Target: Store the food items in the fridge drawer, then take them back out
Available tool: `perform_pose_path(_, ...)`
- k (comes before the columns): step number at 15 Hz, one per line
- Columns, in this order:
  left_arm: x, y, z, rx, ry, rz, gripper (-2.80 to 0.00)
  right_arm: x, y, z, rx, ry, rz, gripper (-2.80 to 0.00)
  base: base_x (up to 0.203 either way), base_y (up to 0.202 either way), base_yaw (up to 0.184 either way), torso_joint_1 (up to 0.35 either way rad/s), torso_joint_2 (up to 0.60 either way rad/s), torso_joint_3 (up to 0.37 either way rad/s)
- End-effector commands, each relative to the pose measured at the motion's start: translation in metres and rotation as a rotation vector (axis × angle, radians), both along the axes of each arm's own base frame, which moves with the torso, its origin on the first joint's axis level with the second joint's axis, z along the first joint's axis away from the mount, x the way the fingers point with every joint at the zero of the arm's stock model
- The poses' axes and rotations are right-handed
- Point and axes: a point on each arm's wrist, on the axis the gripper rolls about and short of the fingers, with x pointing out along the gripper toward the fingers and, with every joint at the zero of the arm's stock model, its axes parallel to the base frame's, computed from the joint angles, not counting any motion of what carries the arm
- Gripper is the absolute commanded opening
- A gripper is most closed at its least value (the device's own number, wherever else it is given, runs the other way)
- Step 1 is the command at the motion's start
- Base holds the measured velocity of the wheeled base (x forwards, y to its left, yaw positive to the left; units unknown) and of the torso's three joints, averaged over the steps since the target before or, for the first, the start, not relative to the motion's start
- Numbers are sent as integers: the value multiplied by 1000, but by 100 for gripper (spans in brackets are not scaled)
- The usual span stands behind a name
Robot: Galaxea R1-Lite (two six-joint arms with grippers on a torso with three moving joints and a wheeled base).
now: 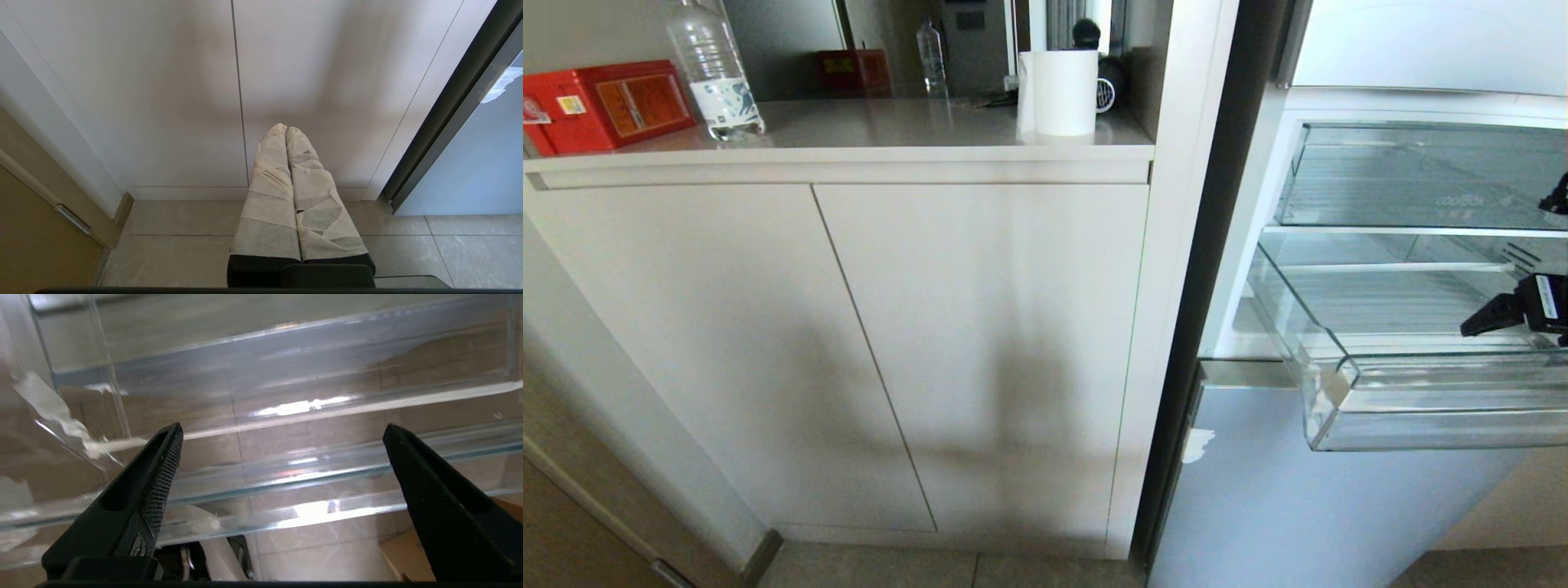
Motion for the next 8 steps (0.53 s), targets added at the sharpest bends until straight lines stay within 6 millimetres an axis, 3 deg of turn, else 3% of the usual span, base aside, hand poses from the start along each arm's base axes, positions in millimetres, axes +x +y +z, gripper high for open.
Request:
perform_pose_path(1, 0, 0, 0, 0, 2, 1, -280, -3, 1, 8, 41, -44, 12, 0, 0, 0, 0, 0, 0, 0)
perform_pose_path(5, 0, 0, 0, 0, 2, 1, -280, -52, 11, 51, 37, -209, 9, 0, 0, 0, 0, 0, 0, 0)
perform_pose_path(8, 0, 0, 0, 0, 2, 1, -280, -117, 34, 72, 27, -329, 44, 0, 0, 0, 0, 0, 0, 0)
